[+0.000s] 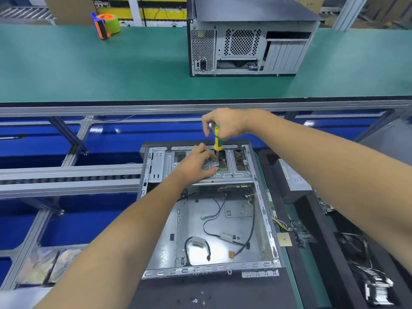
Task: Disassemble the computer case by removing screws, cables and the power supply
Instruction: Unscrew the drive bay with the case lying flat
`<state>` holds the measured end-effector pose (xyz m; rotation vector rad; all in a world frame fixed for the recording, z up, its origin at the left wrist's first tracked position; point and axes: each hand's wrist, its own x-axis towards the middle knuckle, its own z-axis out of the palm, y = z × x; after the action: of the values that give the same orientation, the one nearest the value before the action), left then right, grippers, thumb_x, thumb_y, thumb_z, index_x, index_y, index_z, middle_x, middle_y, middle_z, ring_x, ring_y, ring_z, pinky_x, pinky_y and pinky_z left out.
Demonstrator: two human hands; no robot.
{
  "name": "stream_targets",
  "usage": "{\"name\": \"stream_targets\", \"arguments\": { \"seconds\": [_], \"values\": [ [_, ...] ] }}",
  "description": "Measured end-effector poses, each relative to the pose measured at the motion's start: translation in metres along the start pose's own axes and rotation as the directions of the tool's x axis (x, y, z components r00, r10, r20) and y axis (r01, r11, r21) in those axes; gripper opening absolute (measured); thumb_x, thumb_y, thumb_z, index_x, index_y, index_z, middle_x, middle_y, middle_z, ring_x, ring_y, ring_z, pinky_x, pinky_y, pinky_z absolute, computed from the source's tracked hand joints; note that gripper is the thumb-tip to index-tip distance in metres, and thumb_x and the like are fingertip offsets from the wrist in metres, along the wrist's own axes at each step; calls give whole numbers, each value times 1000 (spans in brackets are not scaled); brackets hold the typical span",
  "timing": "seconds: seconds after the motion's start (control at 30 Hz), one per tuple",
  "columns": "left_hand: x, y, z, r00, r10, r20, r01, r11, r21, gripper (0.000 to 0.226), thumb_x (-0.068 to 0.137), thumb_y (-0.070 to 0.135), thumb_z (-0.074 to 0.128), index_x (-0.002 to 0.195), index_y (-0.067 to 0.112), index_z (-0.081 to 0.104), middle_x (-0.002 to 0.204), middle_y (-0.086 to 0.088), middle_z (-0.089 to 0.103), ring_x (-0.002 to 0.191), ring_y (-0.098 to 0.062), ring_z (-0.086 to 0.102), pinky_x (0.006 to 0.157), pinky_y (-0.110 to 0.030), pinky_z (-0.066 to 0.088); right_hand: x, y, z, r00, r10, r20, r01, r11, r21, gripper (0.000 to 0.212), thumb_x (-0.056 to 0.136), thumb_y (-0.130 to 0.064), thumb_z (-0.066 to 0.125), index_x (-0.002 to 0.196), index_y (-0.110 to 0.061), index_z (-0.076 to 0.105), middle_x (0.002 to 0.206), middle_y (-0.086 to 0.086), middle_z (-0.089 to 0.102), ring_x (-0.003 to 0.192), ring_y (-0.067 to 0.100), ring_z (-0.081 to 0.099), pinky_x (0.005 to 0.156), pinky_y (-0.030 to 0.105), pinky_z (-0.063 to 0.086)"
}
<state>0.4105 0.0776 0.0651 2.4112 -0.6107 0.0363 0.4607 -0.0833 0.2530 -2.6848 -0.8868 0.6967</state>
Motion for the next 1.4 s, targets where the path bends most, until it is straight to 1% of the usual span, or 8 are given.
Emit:
{"name": "stream_targets", "arguments": {
  "seconds": [0.17,0.47,0.63,0.73,0.87,1.0,1.17,1.4],
  "values": [
    [-2,3,-2,999,-29,16,30,999,-21,32,90,41,73,115,22,66,112,8,46,108,-12,45,102,-33,43,1,-6,-8,996,13,-91,-57,862,-503,25,98,-46,46,88,-23,48,79,-3,52,68,16,45,57,33,29],
    [-1,4,0,999,-50,-15,50,998,-24,28,88,37,77,110,25,65,112,7,48,108,-12,47,100,-32,44,2,1,-15,995,-91,32,93,993,-69,19,77,-3,51,79,-14,67,82,4,69,68,19,54,51,25,39],
    [-1,5,-1,997,-76,2,76,997,-26,31,88,39,76,113,24,66,114,8,48,113,-13,48,103,-36,45,3,2,-16,995,-90,50,102,923,-371,6,85,-25,62,90,-25,62,80,-9,61,69,15,53,51,27,37],
    [-2,6,-2,997,-77,9,77,997,-29,31,89,39,76,114,25,66,114,10,47,114,-13,49,104,-37,45,5,2,-17,997,-75,-15,49,771,-636,29,97,-53,43,96,-24,47,76,-4,48,64,15,44,56,32,29],
    [-2,7,-2,996,-87,8,87,996,-24,31,89,37,77,113,21,66,115,7,49,115,-14,49,105,-40,44,8,5,-17,987,-160,16,151,889,-431,3,89,-24,54,87,-25,56,80,-7,58,78,21,54,56,30,31],
    [-2,10,-3,994,-105,10,105,994,-13,33,89,37,77,114,17,68,118,1,51,117,-18,49,105,-42,44,3,7,-12,975,-218,49,221,972,-81,25,74,-3,61,84,-25,68,95,7,67,80,28,60,54,32,42],
    [-2,11,-4,993,-118,18,119,993,-19,32,90,38,76,114,19,67,115,5,49,115,-15,51,105,-40,45,8,11,-18,987,-157,-42,110,836,-538,29,91,-54,50,84,-26,52,80,-4,60,69,15,52,55,31,28],
    [-3,11,-3,996,-86,-12,86,996,-3,29,89,35,78,110,18,68,114,3,50,113,-15,50,102,-36,44,7,13,-20,978,-203,38,204,925,-321,5,87,-22,55,82,-22,57,78,-7,60,68,11,49,55,30,27]
  ]
}}
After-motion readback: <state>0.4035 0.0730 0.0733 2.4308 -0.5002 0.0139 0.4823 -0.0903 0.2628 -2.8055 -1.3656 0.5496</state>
